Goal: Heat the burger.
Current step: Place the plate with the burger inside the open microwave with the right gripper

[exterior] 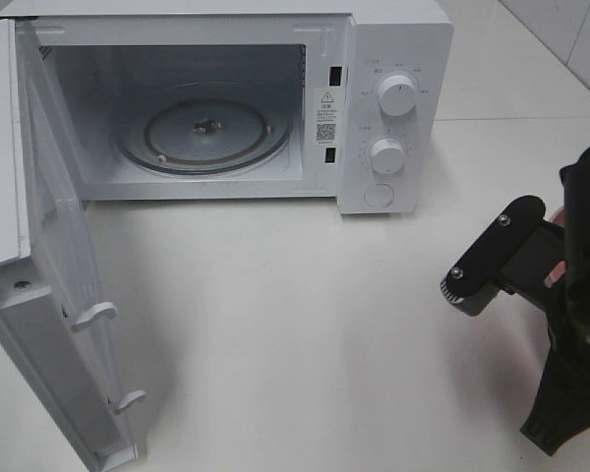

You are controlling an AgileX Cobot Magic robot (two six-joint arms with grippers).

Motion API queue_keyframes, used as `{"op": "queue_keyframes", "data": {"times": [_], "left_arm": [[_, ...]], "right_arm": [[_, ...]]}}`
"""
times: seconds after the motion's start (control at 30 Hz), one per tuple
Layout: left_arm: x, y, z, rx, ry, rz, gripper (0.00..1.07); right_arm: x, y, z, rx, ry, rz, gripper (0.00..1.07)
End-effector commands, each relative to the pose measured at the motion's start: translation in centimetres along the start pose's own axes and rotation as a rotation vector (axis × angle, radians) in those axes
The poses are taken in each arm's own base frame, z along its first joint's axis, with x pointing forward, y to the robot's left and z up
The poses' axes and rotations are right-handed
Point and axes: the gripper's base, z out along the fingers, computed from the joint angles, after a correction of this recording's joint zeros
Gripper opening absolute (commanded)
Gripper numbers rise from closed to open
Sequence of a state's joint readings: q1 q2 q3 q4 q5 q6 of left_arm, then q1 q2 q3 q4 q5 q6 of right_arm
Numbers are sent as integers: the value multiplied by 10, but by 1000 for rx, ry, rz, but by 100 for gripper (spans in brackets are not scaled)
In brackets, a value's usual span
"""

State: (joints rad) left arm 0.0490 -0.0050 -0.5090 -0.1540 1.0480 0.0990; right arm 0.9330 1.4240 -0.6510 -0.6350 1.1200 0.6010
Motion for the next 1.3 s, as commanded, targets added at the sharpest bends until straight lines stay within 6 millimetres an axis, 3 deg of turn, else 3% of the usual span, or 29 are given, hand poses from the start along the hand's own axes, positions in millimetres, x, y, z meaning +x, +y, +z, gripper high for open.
{"op": "queue_keyframes", "data": {"times": [0.03, 0.5, 0.97, 1.3], "left_arm": [[2, -1, -2, 7, -27, -2, 100], [2, -1, -2, 7, -27, -2, 100], [2, -1, -2, 7, -27, -2, 100], [2, -1, -2, 7, -27, -2, 100]], "right_arm": [[1, -4, -3, 82, -7, -28, 1], [2, 13, -18, 118, -101, -137, 1], [2, 13, -18, 118, -107, -143, 1], [6, 35, -36, 150, -224, -271, 1]]}}
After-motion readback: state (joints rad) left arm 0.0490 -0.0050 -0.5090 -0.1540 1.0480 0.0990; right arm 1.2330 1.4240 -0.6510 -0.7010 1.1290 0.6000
